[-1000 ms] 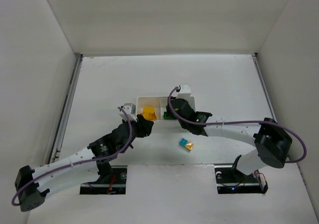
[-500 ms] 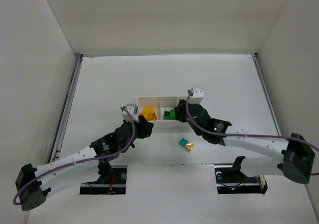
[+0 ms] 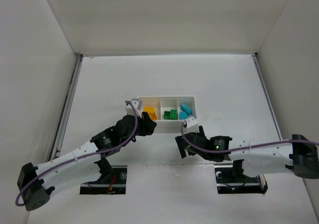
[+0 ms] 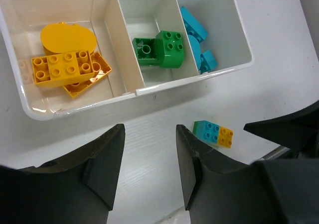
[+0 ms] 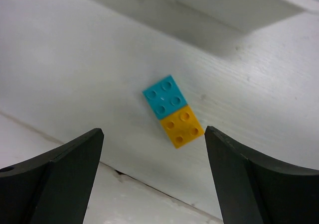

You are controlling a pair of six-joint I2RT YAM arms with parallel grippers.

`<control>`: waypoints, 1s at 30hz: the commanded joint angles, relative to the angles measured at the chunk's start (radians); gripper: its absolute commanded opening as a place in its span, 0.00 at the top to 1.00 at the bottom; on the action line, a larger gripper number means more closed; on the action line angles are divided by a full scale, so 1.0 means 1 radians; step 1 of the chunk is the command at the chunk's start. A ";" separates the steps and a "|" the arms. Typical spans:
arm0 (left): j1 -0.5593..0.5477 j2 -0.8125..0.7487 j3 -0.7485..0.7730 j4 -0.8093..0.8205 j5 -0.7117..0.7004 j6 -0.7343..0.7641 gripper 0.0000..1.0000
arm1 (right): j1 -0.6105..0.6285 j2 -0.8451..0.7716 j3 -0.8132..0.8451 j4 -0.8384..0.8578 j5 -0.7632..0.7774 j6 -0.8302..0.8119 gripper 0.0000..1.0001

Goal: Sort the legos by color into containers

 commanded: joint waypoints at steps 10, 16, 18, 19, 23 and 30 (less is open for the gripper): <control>0.007 -0.037 0.009 -0.014 0.034 -0.004 0.57 | -0.042 0.138 0.083 -0.068 -0.044 -0.021 0.12; 0.007 -0.053 -0.008 -0.014 0.036 -0.007 0.57 | -0.110 0.204 0.081 0.033 -0.125 -0.093 0.15; 0.007 -0.060 -0.016 -0.014 0.036 -0.011 0.57 | -0.122 0.224 0.086 0.047 -0.133 -0.107 0.17; 0.007 -0.062 -0.019 -0.014 0.036 -0.013 0.57 | -0.127 0.235 0.090 0.053 -0.134 -0.115 0.18; 0.008 -0.057 -0.022 -0.014 0.036 -0.013 0.57 | -0.154 0.279 0.103 0.079 -0.134 -0.145 0.20; 0.005 -0.071 -0.033 -0.020 0.036 -0.021 0.57 | -0.164 0.315 0.107 0.117 -0.134 -0.156 0.41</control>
